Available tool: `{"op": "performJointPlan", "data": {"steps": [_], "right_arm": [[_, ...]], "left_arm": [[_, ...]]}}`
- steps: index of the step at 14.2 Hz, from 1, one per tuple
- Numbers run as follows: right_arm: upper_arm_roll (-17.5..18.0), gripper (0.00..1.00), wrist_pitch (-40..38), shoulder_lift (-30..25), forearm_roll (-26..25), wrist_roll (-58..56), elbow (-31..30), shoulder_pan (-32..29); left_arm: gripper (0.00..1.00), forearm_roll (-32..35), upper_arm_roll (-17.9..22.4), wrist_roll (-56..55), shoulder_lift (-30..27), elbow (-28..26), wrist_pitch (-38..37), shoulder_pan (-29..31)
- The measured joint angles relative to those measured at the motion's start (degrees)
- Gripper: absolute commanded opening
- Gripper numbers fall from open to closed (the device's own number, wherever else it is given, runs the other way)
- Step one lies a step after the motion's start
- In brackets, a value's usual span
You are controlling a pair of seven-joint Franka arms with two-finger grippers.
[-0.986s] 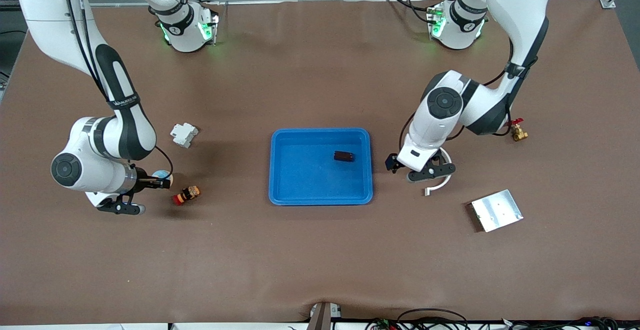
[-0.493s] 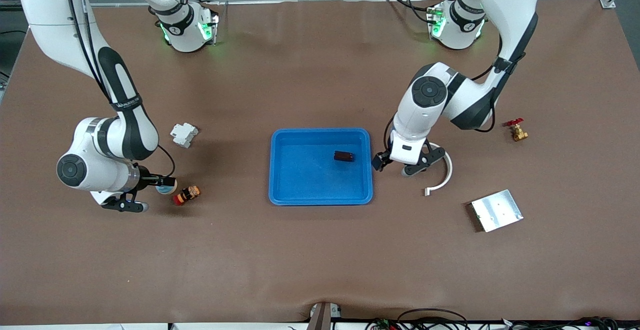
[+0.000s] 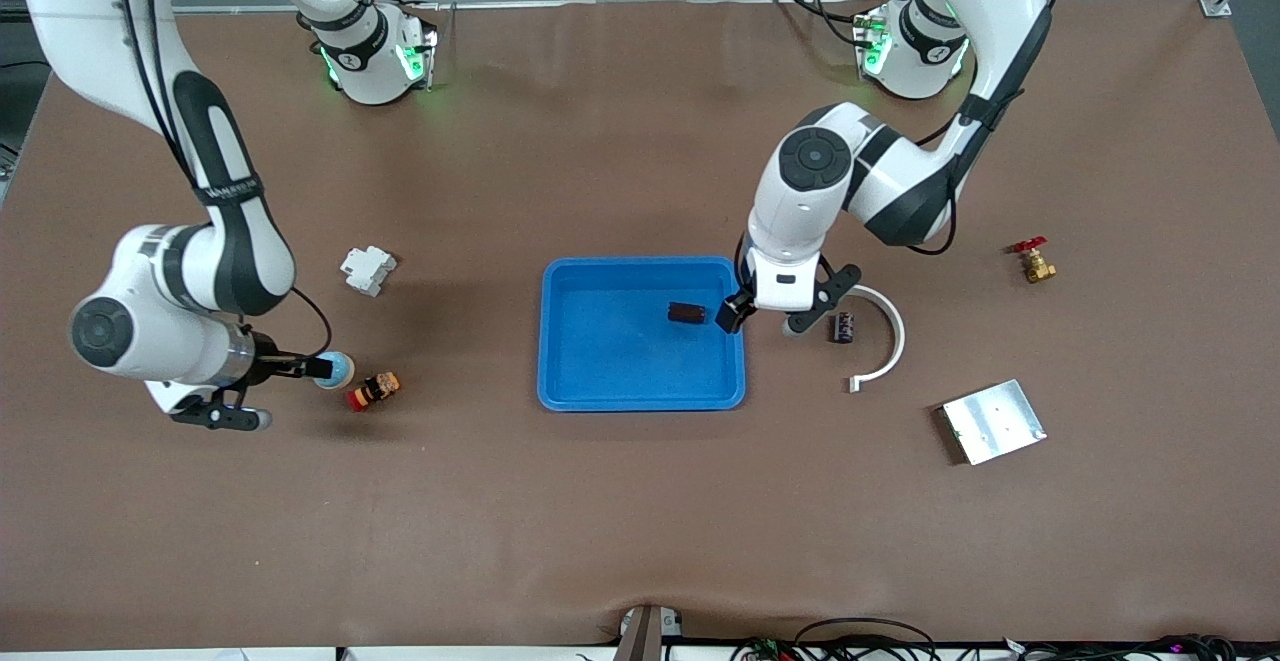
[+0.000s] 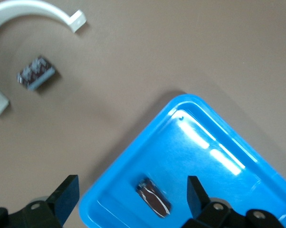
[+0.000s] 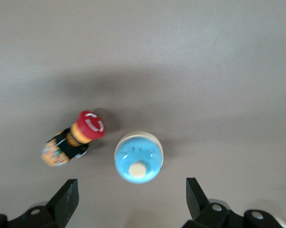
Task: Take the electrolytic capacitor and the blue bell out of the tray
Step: 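Grasp the second capacitor with the left gripper while the right gripper withdraws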
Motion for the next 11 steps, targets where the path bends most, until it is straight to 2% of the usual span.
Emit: {"op": "performJointPlan", "data": {"steps": [4,7,11], "right_arm": [[-0.4,1.00,-12.2,-8.7,0.0,0.0,4.5,-0.6],[-0.5,1.00,-22.1,-13.8,0.0,0.0,9.9,-2.1],[-0.5,1.00,-30.7,-19.8,-1.9,-0.9,14.3,-4.3]], "left_arm": [[1.00,0.0,0.0,-14.0,2.9,1.1,-0.4,-2.6],[1.00,0.0,0.0,-19.4,5.7,3.2,-0.4,-2.5],[1.00,0.2,0.1,-26.9,9.1,5.0,-0.4,-3.3]]}}
